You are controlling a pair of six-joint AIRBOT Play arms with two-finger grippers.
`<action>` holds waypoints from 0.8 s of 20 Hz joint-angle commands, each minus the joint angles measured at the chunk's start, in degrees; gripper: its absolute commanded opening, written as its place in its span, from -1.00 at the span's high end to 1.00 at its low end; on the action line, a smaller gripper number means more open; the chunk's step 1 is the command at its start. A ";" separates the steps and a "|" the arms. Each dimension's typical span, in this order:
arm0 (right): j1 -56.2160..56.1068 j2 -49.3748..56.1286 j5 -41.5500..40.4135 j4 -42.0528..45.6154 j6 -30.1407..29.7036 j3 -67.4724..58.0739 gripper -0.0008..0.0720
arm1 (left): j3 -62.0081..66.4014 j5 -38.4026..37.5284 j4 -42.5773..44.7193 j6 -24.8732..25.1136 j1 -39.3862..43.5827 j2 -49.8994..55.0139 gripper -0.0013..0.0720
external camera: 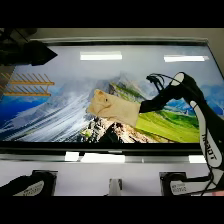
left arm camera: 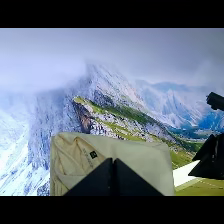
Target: Fold the shirts.
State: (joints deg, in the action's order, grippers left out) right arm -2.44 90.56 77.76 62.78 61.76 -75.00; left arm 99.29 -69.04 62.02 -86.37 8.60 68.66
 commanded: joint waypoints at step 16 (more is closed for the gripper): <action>3.06 6.27 -8.76 -28.39 -8.02 -4.87 0.91 | 0.00 -0.09 -0.02 0.20 0.00 0.72 0.88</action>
State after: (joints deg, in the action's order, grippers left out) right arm -2.35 96.95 64.18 38.04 57.71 -72.77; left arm 99.31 -69.12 61.98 -86.17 8.60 69.23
